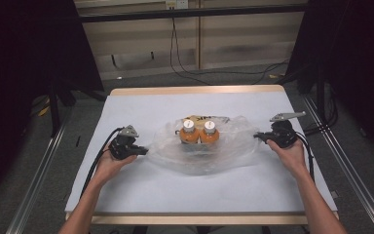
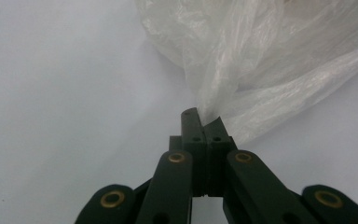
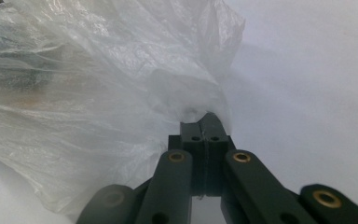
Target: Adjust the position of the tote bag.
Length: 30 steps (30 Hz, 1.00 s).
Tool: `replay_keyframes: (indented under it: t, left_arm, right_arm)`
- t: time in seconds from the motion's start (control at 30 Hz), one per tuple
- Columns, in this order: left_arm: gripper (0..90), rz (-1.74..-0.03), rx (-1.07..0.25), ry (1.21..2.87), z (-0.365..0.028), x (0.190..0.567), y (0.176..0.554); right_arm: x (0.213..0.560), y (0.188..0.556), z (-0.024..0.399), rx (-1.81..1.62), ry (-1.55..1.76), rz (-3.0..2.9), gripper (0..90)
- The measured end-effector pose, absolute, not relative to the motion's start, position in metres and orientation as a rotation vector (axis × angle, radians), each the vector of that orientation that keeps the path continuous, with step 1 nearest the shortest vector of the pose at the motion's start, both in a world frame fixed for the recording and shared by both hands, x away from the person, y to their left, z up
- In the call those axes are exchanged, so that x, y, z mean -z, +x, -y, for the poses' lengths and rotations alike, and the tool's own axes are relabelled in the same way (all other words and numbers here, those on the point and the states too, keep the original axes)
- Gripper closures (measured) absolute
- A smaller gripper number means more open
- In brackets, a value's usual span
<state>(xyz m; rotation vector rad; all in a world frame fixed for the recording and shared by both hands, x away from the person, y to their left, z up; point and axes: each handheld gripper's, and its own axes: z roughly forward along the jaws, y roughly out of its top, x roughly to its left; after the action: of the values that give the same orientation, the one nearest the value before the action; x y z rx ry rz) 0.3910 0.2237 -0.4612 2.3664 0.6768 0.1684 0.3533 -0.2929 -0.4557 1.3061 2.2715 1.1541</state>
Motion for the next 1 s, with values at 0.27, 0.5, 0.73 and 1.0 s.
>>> replay_keyframes:
  t: [0.27, 0.5, 0.73, 1.0]
  left_arm:
    - [90.0, -0.686, -0.199, 2.431, -0.224, 0.465, 0.39]
    - [90.0, -0.693, -0.212, 2.435, -0.227, 0.465, 0.386]
    - [90.0, -0.696, -0.215, 2.444, -0.228, 0.466, 0.383]
    - [90.0, -0.697, -0.228, 2.447, -0.231, 0.466, 0.377]
  right_arm:
    - [0.467, 0.354, 0.299, -1.064, 1.315, -2.304, 90.0]
    - [0.472, 0.351, 0.306, -1.024, 1.325, -2.313, 90.0]
    - [0.476, 0.348, 0.303, -0.959, 1.288, -2.348, 90.0]
    - [0.477, 0.342, 0.297, -0.864, 1.231, -2.362, 90.0]
